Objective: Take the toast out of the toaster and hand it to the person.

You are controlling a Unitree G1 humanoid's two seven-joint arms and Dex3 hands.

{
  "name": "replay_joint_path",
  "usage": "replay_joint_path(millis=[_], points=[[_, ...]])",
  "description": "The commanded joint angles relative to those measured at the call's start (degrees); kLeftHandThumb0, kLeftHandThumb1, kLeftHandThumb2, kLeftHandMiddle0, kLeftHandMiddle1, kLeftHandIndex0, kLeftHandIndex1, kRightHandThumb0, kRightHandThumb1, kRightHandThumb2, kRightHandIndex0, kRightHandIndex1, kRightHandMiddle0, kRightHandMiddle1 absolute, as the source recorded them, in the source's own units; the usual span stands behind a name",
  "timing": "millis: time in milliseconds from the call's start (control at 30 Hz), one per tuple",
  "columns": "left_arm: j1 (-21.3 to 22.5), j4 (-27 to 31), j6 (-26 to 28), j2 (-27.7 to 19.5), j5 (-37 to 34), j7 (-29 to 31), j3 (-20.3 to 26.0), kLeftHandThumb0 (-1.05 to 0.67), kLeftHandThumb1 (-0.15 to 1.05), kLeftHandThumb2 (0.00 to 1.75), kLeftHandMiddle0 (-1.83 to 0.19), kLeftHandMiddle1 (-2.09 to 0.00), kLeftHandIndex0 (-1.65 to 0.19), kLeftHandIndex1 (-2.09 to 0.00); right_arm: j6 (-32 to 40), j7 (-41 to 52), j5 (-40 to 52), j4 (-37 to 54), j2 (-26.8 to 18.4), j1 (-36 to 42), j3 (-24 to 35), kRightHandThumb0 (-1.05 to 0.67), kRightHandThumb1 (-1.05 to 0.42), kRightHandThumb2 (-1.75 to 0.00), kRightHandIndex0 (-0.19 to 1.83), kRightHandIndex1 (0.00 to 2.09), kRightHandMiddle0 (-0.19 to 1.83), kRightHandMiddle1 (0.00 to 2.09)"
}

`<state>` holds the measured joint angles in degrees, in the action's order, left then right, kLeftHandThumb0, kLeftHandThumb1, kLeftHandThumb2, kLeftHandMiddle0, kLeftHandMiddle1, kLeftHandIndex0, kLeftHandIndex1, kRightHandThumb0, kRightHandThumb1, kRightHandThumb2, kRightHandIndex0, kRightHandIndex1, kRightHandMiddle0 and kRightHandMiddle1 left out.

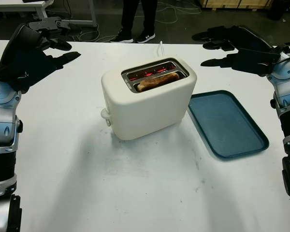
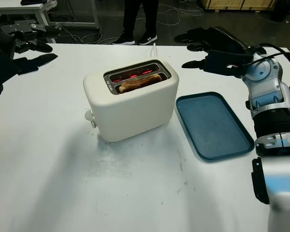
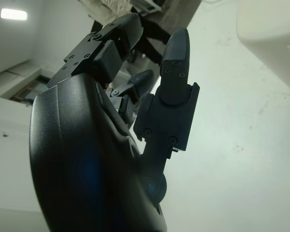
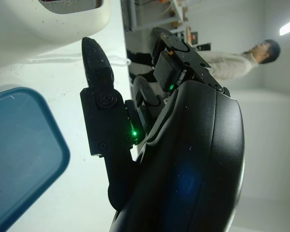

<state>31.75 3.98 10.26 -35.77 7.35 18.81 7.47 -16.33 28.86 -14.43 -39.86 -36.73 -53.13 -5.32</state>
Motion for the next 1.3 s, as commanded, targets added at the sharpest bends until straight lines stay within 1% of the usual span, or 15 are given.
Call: replay_joint_path(millis=[0,167,233,367,500,567,667,733,900,967,1100,1267], points=[[-0.1,-0.1,-0.5,-0.7,0.2,0.0,0.3,-0.47,0.92,0.16,-0.42,-0.88,-0.59,-0.38,-0.3,0.2,0.5,-0.1,0.2,-1.1,0.0,-0.46,-0.92,-0.01,0.59,0.02,0.55,0.01],[-0.2,0.5,0.2,-0.7,0.4,-0.1,0.3,-0.44,0.92,0.16,-0.42,-0.88,-0.59,-0.39,-0.6,0.3,0.6,-0.7,0.3,-1.2,0.0,-0.47,-0.92,0.0,0.59,0.02,0.55,0.01],[-0.3,0.6,0.7,-0.5,0.1,0.0,0.4,-0.44,0.92,0.16,-0.41,-0.88,-0.58,-0.38,-0.8,0.3,0.8,-1.1,0.4,-1.2,0.1,-0.49,-0.92,-0.01,0.59,0.02,0.55,0.01],[-0.3,1.1,2.3,0.0,-0.8,0.1,0.7,-0.45,0.92,0.16,-0.4,-0.87,-0.58,-0.38,-0.3,0.2,0.3,-0.6,0.2,-1.1,-0.1,-0.46,-0.92,-0.01,0.58,0.01,0.55,0.0],[-0.3,1.5,3.2,0.2,-1.1,0.0,0.7,-0.46,0.92,0.16,-0.39,-0.87,-0.58,-0.38,-0.4,0.2,0.4,-0.8,0.3,-1.1,-0.1,-0.48,-0.92,-0.01,0.58,0.01,0.54,0.0],[-0.3,1.5,3.1,0.1,-1.0,0.0,0.6,-0.46,0.92,0.17,-0.39,-0.87,-0.58,-0.38,-0.5,0.4,0.5,-0.9,0.3,-1.2,-0.1,-0.51,-0.92,-0.02,0.58,0.01,0.54,0.0],[-0.3,1.5,2.5,-0.4,-0.4,0.0,0.3,-0.46,0.92,0.17,-0.39,-0.87,-0.58,-0.38,-0.3,0.4,0.5,-0.3,0.2,-1.0,0.0,-0.49,-0.92,-0.02,0.59,0.01,0.54,0.0],[-0.3,1.0,1.2,-0.8,-0.1,0.2,0.2,-0.43,0.92,0.17,-0.4,-0.88,-0.58,-0.38,-0.3,0.3,0.5,-0.2,0.1,-1.0,0.0,-0.49,-0.92,-0.03,0.59,0.01,0.54,0.0],[-0.7,0.2,1.1,-0.5,-0.6,0.9,0.2,-0.34,0.92,0.15,-0.4,-0.88,-0.56,-0.38,-1.4,-0.7,0.4,-1.6,0.6,-0.8,0.1,-0.49,-0.92,-0.02,0.6,0.02,0.56,0.01],[-1.0,0.0,1.2,0.0,-1.2,1.1,0.3,-0.39,0.92,0.14,-0.41,-0.89,-0.57,-0.38,-0.9,-1.0,-0.1,-1.9,0.8,-0.8,-0.3,-0.53,-0.92,-0.02,0.59,0.01,0.55,0.01],[-1.2,-0.4,0.3,-0.4,-0.7,1.1,0.2,-0.44,0.92,0.16,-0.43,-0.91,-0.58,-0.4,-0.3,-1.5,-0.6,-1.6,0.7,-0.7,-0.5,-0.55,-0.92,-0.01,0.59,0.01,0.56,0.01],[-1.0,-0.3,0.5,-0.5,-0.6,0.9,0.4,-0.44,0.92,0.15,-0.4,-0.91,-0.57,-0.39,-0.5,-0.7,1.0,-1.5,0.7,-0.5,0.3,-0.5,-0.92,-0.01,0.58,0.01,0.55,0.0]])
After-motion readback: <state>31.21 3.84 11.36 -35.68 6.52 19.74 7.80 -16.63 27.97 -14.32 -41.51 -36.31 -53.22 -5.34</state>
